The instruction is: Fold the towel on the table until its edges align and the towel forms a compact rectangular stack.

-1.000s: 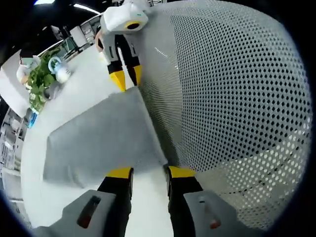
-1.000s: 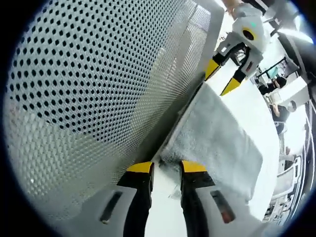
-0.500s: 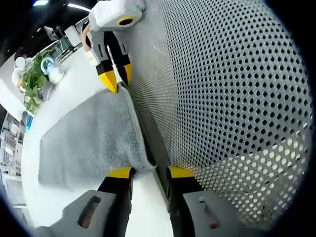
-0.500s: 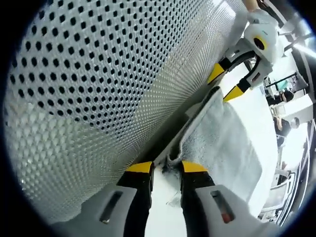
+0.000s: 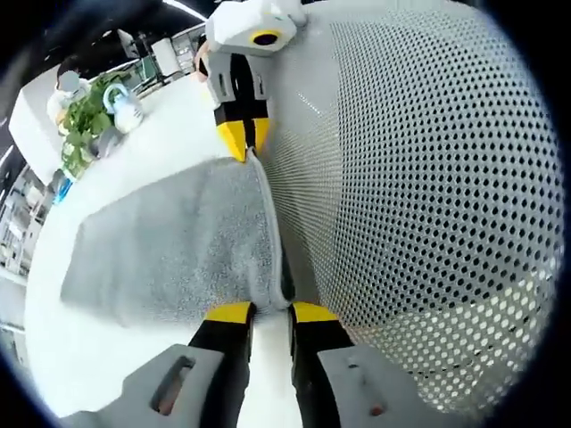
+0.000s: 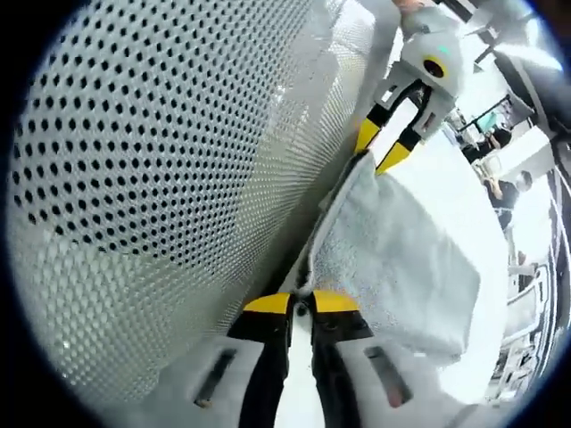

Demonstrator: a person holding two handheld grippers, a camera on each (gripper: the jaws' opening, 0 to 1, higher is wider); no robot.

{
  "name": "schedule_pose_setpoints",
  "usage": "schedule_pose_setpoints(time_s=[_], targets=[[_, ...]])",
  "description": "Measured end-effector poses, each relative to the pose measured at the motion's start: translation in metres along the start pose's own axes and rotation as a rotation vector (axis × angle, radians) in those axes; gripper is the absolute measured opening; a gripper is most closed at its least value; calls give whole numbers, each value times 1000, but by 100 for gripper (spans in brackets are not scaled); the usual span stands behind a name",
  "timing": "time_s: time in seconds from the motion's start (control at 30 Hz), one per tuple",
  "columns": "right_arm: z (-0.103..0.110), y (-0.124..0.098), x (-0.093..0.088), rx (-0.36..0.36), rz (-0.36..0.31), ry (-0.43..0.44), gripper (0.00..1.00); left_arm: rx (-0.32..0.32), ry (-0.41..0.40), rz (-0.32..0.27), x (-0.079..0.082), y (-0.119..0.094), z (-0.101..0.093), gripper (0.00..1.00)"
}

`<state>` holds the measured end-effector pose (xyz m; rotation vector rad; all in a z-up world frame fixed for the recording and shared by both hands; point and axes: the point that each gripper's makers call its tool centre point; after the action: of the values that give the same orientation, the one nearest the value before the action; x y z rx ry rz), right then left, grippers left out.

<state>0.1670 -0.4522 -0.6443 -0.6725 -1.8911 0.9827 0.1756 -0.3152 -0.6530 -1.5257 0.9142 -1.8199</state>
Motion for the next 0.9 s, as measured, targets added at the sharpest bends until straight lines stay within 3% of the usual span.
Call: schedule_pose_setpoints(time_s=[0.03, 0.1, 0.27, 0.47, 0.53, 0.63, 0.67, 0.73, 0.83, 0.9], targets=[[-2, -2, 1, -4, -10, 26, 3, -4, -35, -6, 0, -1, 0, 17], [-11, -9, 7, -16, -61, 166, 3, -37, -96, -20, 0, -2, -3, 21], [-46, -30, 28, -64, -229, 525, 2, -37, -75, 2, 2, -3, -7, 28], [-75, -40, 34, -81, -375, 810, 2, 13, -51, 16, 2, -4, -2, 32], [-83, -42, 33, -97, -414, 898, 2, 43, -104, 6, 5, -7, 5, 36], [-94, -45, 34, -122, -462, 1013, 2, 33, -351, -13, 11, -11, 10, 54], [-99, -46, 34, -135, -475, 1048, 2, 68, -399, -20, 13, -13, 18, 59], [-104, -47, 36, -145, -501, 1104, 1, 126, -407, -48, 19, -17, 31, 59], [-112, -49, 37, -163, -535, 1183, 1, 162, -476, -117, 32, -19, 41, 58], [-120, -53, 39, -177, -591, 1263, 1, 166, -468, -93, 34, -16, 39, 58]])
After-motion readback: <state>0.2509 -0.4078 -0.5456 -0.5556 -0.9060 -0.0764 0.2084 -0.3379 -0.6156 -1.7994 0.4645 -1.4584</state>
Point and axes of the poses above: the point that each gripper's makers call its tool centre point, and the gripper's own axes: y roughly forward along the fingers, z roughly to its left, x roughly out of its top, and after that the axes turned 3 degrees about -y, right-handed
